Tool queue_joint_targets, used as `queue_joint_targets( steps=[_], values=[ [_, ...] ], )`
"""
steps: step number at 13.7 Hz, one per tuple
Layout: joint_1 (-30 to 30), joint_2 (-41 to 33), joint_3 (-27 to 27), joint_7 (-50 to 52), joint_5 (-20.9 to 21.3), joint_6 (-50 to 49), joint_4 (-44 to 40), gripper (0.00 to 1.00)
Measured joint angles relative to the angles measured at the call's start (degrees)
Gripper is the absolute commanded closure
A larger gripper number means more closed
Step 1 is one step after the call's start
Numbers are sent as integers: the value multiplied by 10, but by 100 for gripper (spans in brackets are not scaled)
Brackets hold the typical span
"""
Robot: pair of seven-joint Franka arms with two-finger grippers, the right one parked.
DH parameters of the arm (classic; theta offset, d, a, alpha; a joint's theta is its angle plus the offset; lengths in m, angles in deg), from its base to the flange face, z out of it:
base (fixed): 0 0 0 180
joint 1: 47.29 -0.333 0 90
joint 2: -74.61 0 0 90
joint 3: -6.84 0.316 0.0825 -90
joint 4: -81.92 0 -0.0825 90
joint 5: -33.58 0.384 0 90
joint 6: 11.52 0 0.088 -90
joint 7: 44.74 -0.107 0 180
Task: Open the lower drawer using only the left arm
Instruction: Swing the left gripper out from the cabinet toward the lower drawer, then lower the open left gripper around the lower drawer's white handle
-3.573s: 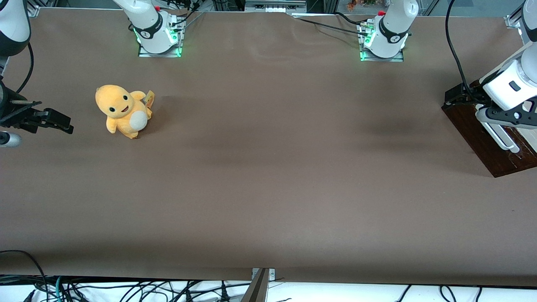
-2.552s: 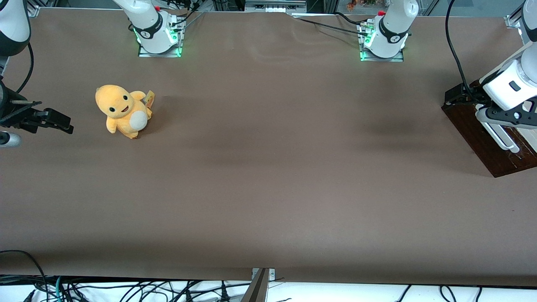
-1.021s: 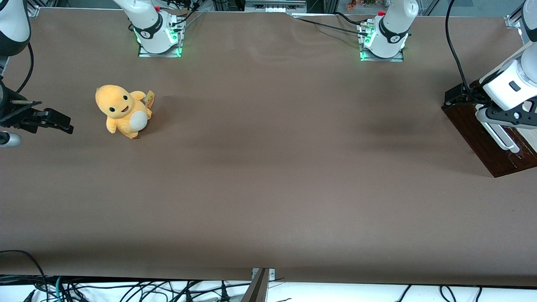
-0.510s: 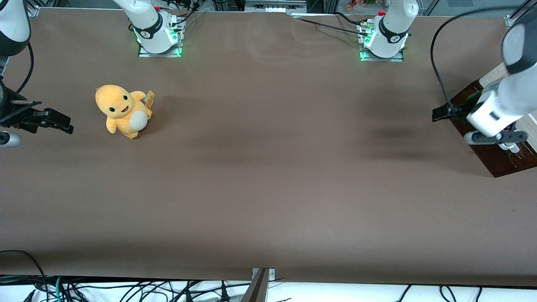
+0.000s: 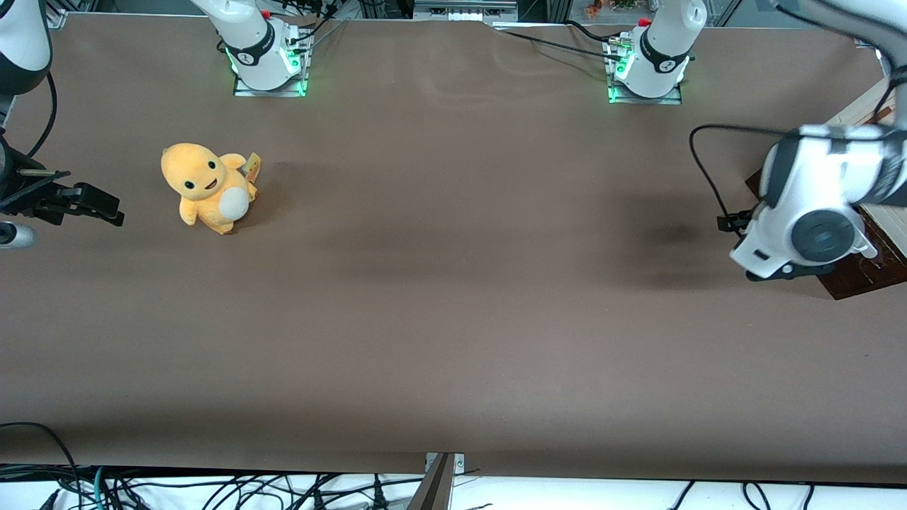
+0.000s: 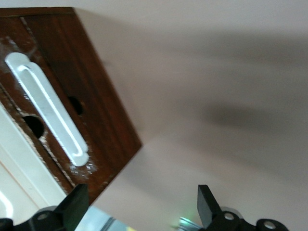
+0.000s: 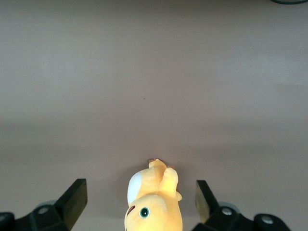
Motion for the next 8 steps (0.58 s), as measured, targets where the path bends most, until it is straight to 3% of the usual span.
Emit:
queue_joint_targets(
  steps=[6,8],
  values=[
    [15,108,0,71,192,-59,-3,0],
    [16,138,1,87,238,-66,-5,0]
  ],
)
